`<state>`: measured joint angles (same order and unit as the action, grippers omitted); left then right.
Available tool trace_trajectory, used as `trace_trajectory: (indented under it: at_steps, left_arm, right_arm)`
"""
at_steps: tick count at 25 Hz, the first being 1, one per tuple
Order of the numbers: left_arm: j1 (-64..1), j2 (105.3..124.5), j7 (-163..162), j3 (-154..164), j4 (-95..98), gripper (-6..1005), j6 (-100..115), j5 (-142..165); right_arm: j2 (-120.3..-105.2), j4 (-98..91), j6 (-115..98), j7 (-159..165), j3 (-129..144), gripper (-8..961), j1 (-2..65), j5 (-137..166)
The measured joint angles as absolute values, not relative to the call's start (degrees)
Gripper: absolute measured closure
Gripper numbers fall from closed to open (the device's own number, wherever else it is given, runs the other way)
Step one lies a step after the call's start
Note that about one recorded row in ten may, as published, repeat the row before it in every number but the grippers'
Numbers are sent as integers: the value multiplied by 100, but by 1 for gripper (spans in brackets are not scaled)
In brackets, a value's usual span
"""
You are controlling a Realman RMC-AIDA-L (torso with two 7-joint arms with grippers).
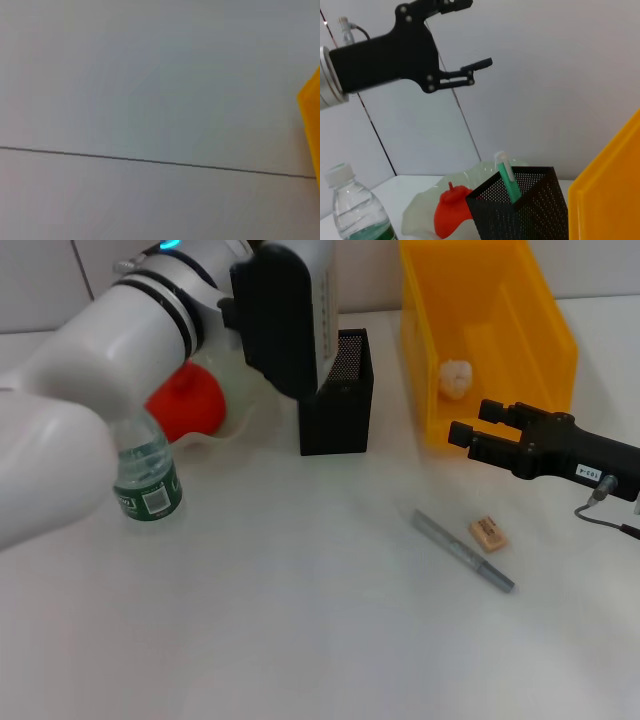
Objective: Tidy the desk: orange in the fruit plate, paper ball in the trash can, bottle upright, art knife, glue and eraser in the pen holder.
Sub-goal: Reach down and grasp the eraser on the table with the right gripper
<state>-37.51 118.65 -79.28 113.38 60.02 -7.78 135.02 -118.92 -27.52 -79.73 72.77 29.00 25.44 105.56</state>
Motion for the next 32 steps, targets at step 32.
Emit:
trace_trajectory:
  at_steps: [32]
  left_arm:
    - [-3551, 11822, -8423, 6921, 8000, 169, 6970, 9834]
  right_arm:
    - [-11909, -2787, -8486, 6995, 2902, 213, 2555, 10476]
